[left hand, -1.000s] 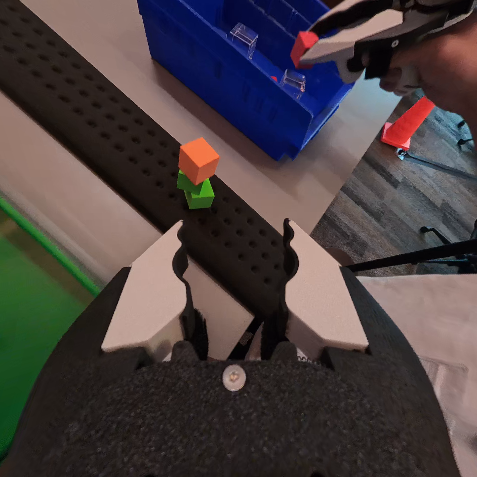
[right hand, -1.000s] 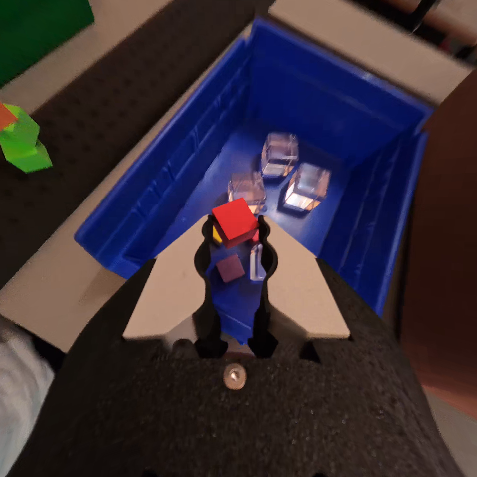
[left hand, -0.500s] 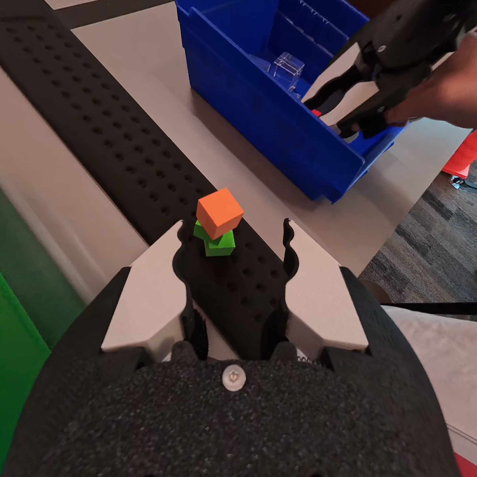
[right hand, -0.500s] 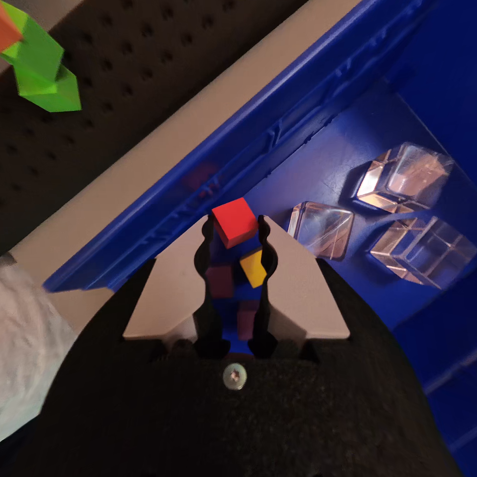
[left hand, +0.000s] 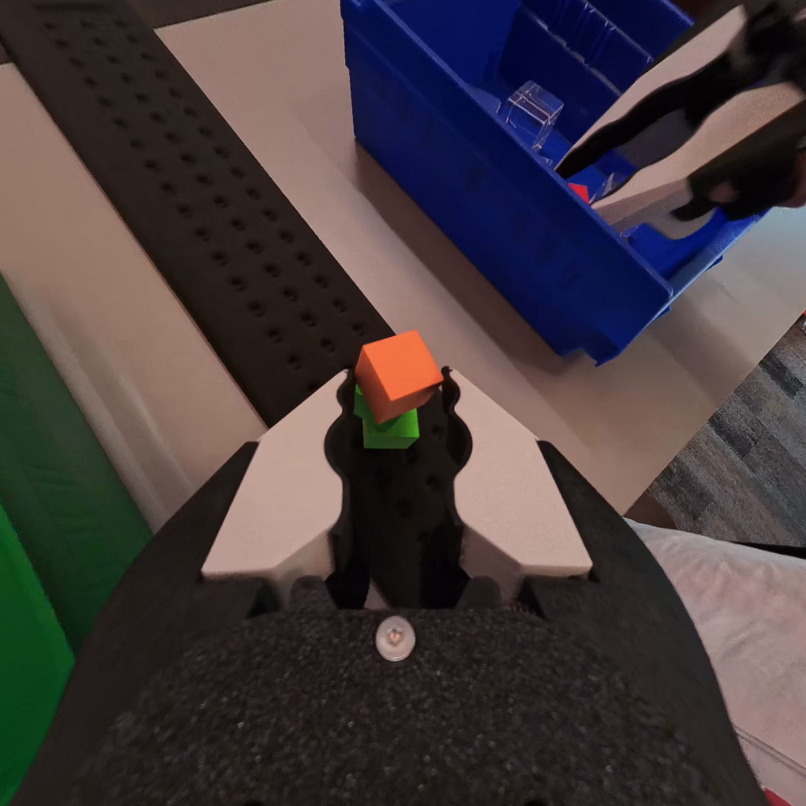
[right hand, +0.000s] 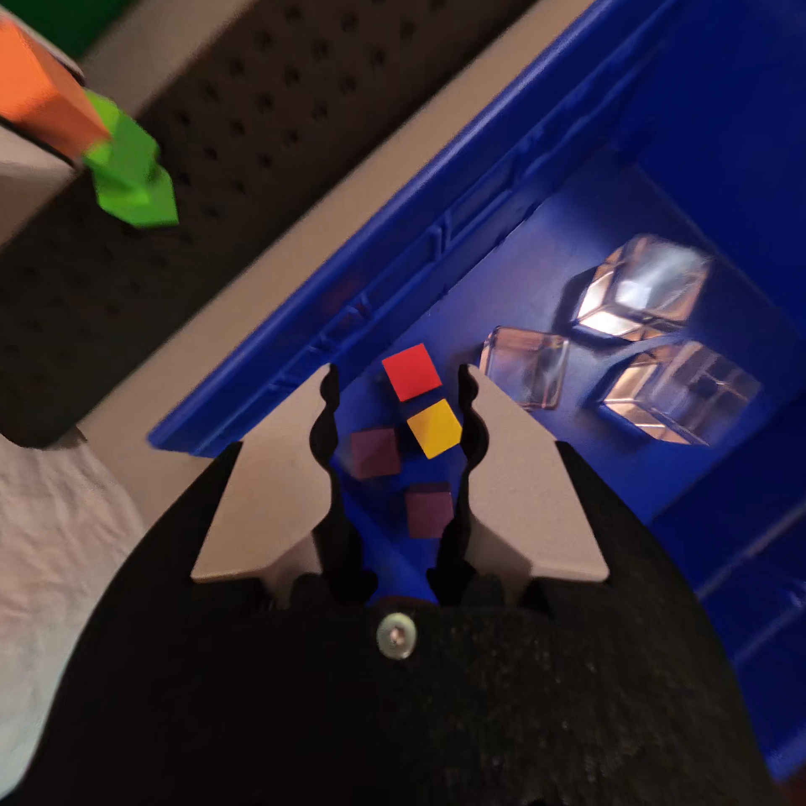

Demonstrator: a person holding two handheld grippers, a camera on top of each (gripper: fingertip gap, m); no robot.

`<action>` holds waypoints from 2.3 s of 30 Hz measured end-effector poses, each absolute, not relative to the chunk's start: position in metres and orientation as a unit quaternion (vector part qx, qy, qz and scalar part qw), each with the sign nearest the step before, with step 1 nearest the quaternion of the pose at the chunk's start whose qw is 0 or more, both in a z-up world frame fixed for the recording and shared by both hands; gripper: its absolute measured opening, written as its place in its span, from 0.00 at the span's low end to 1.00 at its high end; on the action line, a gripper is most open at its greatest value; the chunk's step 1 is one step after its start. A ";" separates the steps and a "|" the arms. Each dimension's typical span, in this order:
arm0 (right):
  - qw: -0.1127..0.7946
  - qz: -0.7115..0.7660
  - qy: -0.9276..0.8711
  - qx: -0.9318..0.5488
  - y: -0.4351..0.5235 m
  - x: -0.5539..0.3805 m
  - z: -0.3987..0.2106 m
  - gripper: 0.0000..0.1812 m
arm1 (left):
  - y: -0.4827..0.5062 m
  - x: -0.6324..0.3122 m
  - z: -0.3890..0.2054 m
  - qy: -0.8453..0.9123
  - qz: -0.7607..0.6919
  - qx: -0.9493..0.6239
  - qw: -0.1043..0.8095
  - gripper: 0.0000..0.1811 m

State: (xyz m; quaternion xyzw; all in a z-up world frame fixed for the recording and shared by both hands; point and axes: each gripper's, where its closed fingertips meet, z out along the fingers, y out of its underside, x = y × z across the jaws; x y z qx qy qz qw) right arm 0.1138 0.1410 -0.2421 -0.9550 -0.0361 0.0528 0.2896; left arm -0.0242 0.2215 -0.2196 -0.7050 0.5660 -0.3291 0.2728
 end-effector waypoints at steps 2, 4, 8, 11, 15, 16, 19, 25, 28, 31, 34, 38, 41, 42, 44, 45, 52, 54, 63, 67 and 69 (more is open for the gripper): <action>0.358 0.038 -0.018 -0.933 0.143 0.110 -0.212 0.30 | 0.223 -0.024 -0.218 0.565 -0.332 -0.704 0.274 0.22; 0.442 0.030 -0.026 -0.896 0.149 0.094 -0.178 0.31 | 0.225 -0.025 -0.210 0.559 -0.341 -0.703 0.279 0.22; 0.583 0.039 -0.099 -0.806 0.168 0.026 -0.127 0.31 | 0.218 -0.023 -0.161 0.495 -0.480 -0.678 0.255 0.22; 0.637 0.015 -0.118 -0.762 0.189 -0.009 -0.115 0.32 | 0.206 -0.026 -0.104 0.373 -0.670 -0.626 0.142 0.21; 0.701 0.002 -0.109 -0.704 0.207 -0.035 -0.091 0.27 | 0.203 -0.037 -0.063 0.273 -0.784 -0.556 0.024 0.21; 0.715 0.010 -0.102 -0.691 0.209 -0.040 -0.085 0.27 | 0.200 -0.039 -0.061 0.274 -0.790 -0.549 0.017 0.21; 0.730 0.012 -0.112 -0.674 0.213 -0.057 -0.078 0.19 | 0.189 -0.044 -0.063 0.290 -0.791 -0.538 0.007 0.21; 0.734 -0.034 -0.102 -0.671 0.200 -0.044 -0.071 0.15 | 0.202 -0.056 -0.067 0.282 -0.790 -0.544 0.024 0.21; 0.691 -0.083 -0.059 -0.716 0.184 0.012 -0.085 0.15 | 0.213 -0.067 -0.077 0.309 -0.764 -0.565 0.051 0.21; 0.570 -0.115 -0.013 -0.813 0.163 0.089 -0.135 0.15 | 0.219 -0.079 -0.089 0.332 -0.740 -0.582 0.062 0.21; 0.425 -0.099 0.000 -0.900 0.147 0.141 -0.193 0.15 | 0.224 -0.086 -0.103 0.341 -0.718 -0.603 0.066 0.21; 0.258 -0.007 -0.074 -0.963 0.155 0.146 -0.240 0.15 | 0.221 -0.089 -0.117 0.343 -0.702 -0.623 0.045 0.21; 0.169 0.050 -0.133 -0.975 0.163 0.138 -0.260 0.15 | 0.215 -0.088 -0.123 0.364 -0.678 -0.636 0.059 0.21; 0.145 0.057 -0.147 -0.977 0.164 0.137 -0.266 0.15 | 0.213 -0.089 -0.127 0.378 -0.663 -0.643 0.069 0.21; 0.102 0.060 -0.162 -0.980 0.165 0.138 -0.276 0.15 | 0.208 -0.089 -0.132 0.407 -0.629 -0.656 0.092 0.21; 0.082 0.048 -0.166 -0.982 0.165 0.142 -0.281 0.15 | 0.207 -0.089 -0.137 0.424 -0.604 -0.665 0.111 0.22; 0.037 0.043 -0.147 -0.988 0.164 0.156 -0.291 0.15 | 0.208 -0.076 -0.177 0.543 -0.416 -0.700 0.204 0.24; 0.058 0.051 -0.140 -0.987 0.163 0.154 -0.289 0.16 | 0.213 -0.067 -0.186 0.573 -0.366 -0.701 0.215 0.27; 0.400 0.065 0.027 -0.914 0.139 0.122 -0.192 0.30 | 0.225 -0.032 -0.224 0.716 -0.236 -0.641 0.144 0.34; 0.574 0.077 0.031 -0.815 0.122 0.065 -0.141 0.29 | 0.225 -0.028 -0.238 0.733 -0.225 -0.633 0.104 0.32; 0.610 0.069 0.026 -0.789 0.116 0.041 -0.134 0.32 | 0.222 -0.030 -0.243 0.730 -0.233 -0.639 0.077 0.28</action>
